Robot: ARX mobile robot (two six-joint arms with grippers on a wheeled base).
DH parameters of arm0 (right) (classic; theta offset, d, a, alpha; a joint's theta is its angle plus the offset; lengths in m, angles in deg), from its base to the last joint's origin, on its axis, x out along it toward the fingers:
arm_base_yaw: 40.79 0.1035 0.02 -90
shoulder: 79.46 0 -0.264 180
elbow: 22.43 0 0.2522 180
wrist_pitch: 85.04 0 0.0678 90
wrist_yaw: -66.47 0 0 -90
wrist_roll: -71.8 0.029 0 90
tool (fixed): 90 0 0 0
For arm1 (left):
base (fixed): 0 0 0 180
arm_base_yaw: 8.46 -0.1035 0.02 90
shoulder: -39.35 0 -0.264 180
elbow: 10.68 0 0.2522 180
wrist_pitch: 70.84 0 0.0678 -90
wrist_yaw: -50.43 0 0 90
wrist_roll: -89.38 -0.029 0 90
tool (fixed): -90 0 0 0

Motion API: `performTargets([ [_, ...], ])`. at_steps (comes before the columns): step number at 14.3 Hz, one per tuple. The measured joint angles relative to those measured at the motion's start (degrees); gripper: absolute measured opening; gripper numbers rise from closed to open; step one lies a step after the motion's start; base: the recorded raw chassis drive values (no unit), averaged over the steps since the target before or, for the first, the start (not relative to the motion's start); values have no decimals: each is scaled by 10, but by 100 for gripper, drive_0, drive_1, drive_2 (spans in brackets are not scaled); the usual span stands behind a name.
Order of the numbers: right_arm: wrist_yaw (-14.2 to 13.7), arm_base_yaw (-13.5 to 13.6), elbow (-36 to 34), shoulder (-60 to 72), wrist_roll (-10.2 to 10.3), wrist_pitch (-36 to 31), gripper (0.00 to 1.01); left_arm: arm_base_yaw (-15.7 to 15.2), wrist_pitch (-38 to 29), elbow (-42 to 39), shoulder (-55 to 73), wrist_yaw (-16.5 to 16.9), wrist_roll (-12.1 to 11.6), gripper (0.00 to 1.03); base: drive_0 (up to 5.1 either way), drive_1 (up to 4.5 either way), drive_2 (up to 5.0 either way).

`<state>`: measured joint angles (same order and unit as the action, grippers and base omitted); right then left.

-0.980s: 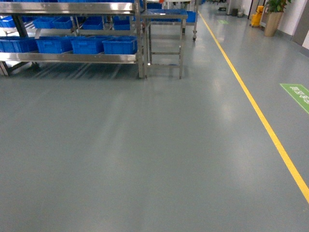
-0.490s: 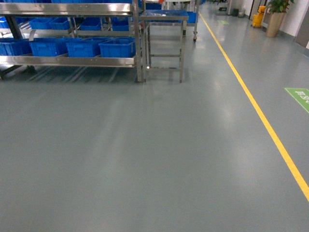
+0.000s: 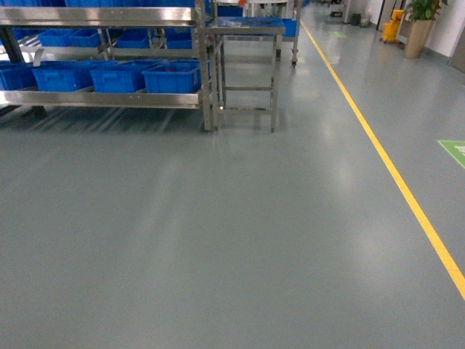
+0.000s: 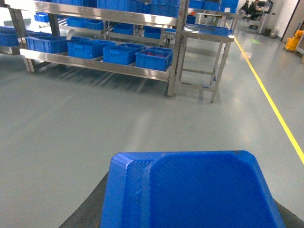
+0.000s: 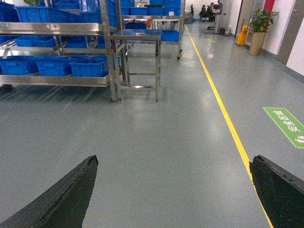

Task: Pick blue part to blue bin on bottom shelf

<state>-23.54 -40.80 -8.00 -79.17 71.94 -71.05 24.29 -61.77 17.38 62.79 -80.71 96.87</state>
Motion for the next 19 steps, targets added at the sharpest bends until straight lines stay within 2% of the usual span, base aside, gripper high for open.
performTargets([
  [19, 0, 0, 0, 0, 0, 2, 98, 0, 0, 0, 0, 0, 0, 43, 6, 438, -425],
])
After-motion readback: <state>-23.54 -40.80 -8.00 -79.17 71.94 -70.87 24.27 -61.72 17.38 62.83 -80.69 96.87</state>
